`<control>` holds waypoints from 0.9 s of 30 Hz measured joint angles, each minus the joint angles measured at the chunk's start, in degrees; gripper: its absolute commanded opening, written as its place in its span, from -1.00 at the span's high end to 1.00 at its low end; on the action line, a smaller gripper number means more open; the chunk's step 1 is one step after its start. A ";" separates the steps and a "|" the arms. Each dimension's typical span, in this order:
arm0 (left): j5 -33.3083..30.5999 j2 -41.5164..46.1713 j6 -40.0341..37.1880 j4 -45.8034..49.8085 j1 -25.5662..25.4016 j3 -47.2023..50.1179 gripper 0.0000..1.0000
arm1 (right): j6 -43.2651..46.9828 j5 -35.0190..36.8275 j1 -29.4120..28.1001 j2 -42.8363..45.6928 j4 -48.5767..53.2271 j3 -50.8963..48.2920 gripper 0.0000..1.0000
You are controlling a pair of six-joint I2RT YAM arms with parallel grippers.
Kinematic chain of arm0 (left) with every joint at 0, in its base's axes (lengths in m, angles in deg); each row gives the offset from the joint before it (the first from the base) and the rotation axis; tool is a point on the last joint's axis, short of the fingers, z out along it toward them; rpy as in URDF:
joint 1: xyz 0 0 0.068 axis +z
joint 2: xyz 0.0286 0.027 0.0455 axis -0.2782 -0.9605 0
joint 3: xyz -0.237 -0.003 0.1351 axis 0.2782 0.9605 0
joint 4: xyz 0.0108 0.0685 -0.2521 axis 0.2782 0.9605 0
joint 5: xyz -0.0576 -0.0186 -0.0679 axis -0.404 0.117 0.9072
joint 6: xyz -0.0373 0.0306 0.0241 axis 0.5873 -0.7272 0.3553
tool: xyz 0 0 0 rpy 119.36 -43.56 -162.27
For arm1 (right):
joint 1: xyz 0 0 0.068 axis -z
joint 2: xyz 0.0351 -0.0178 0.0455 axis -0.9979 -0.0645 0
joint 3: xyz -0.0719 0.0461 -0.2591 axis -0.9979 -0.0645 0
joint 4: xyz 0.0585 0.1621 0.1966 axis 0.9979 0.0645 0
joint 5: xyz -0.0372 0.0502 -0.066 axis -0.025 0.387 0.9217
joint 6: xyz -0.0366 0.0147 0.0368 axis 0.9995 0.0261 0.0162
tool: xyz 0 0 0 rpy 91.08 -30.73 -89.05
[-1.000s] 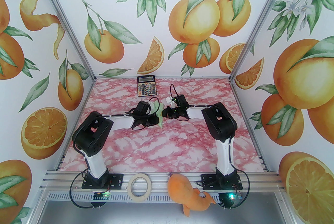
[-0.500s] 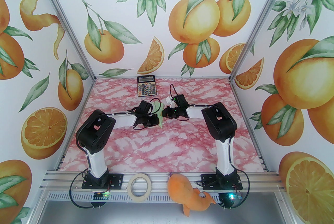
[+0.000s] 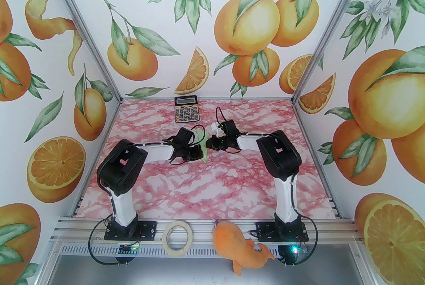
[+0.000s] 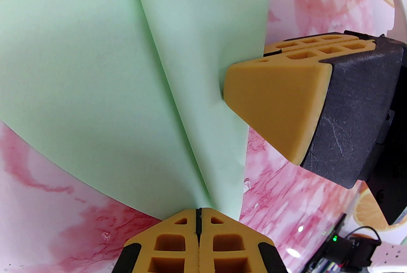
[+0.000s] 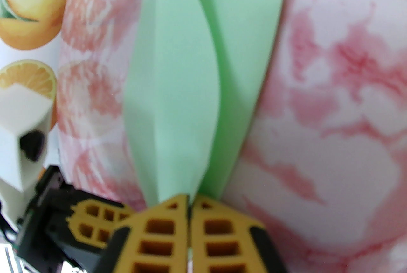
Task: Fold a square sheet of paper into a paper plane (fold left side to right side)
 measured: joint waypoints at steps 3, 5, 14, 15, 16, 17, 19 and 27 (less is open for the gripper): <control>0.00 -0.02 -0.07 0.02 0.00 -0.04 0.98 | 0.39 0.22 0.00 -0.04 0.20 0.26 0.87; 0.00 -0.02 -0.09 0.07 0.00 -0.04 0.98 | 0.42 0.33 0.00 -0.07 0.44 0.37 0.87; 0.02 -0.02 -0.22 0.04 0.00 -0.07 0.96 | 0.59 0.39 0.00 -0.17 0.83 0.48 0.87; 0.02 -0.02 -0.20 0.07 0.00 -0.11 0.95 | 0.59 0.39 0.00 -0.17 0.83 0.48 0.87; 0.00 -0.02 -0.20 0.15 0.00 -0.17 0.92 | 0.59 0.39 0.00 -0.17 0.83 0.48 0.87; 0.00 -0.02 -0.20 0.17 0.00 -0.20 0.90 | 0.61 0.39 0.00 -0.17 0.83 0.48 0.87; -0.09 -0.02 -0.17 0.52 0.00 -0.44 0.88 | 0.81 0.39 0.00 -0.17 0.83 0.48 0.87; -2.82 3.93 -0.15 3.08 0.02 -0.59 0.83 | 1.01 0.39 -0.02 -0.20 0.83 0.48 0.88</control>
